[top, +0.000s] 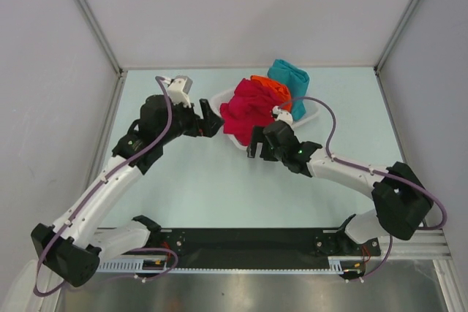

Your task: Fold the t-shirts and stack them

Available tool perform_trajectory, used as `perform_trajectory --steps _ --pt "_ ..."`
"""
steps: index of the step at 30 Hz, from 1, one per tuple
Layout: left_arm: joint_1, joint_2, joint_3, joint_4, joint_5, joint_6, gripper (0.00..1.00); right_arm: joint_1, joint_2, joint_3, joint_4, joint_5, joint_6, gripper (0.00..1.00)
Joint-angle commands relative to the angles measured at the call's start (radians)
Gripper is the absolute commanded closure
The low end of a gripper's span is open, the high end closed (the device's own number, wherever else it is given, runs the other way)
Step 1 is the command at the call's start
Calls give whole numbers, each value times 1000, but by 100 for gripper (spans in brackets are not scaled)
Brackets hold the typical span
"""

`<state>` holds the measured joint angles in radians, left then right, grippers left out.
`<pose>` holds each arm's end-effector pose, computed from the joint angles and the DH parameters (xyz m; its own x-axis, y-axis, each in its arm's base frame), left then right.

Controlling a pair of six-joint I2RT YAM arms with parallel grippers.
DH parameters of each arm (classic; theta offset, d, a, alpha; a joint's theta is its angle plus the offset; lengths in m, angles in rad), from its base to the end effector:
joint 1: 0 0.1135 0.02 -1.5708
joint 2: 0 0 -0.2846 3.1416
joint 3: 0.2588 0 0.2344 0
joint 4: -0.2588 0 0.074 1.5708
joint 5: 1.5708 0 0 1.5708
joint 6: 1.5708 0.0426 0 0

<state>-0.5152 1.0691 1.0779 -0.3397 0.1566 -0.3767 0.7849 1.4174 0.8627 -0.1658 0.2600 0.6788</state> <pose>0.1873 -0.1137 0.3873 -0.4891 -0.1406 -0.8608 0.4679 0.7906 -0.3950 0.2110 0.1953 0.2504 -0.7063 0.1521 -0.6914 -0.1322 0.9312 0.3398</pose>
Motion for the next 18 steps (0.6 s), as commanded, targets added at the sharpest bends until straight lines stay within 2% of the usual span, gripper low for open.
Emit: perform_trajectory --steps 1,9,18 --pt "66 -43 -67 -44 -54 -19 0 8 84 67 38 -34 -22 0" --pt "90 -103 -131 -53 -38 -25 0 -7 196 114 57 -110 -31 0" --pt "125 -164 -154 -41 -6 -54 0 -88 271 140 97 -217 -18 0"
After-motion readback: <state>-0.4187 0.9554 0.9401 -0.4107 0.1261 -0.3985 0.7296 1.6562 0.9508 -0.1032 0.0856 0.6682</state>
